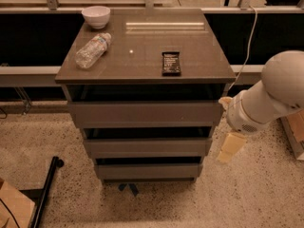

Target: Open bottom drawer

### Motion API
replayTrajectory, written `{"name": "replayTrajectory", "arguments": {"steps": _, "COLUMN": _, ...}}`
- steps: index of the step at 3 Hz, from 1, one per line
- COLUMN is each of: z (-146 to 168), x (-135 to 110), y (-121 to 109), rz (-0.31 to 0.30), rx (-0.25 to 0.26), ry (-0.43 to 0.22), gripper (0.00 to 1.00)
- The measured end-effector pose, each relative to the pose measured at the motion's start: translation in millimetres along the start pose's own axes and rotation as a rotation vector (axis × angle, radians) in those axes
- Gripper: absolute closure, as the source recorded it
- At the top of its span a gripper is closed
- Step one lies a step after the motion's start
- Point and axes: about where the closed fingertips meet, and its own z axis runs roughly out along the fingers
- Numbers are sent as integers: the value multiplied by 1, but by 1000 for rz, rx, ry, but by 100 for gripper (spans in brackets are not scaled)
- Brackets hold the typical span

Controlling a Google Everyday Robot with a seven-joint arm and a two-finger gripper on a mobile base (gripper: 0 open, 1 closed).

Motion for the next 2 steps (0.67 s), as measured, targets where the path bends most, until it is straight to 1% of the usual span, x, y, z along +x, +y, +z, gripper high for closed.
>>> {"name": "replayTrajectory", "arguments": {"steps": 2, "z": 66, "x": 50, "y": 9, "rz": 50, "rx": -45, "ry": -9, "gripper": 0}}
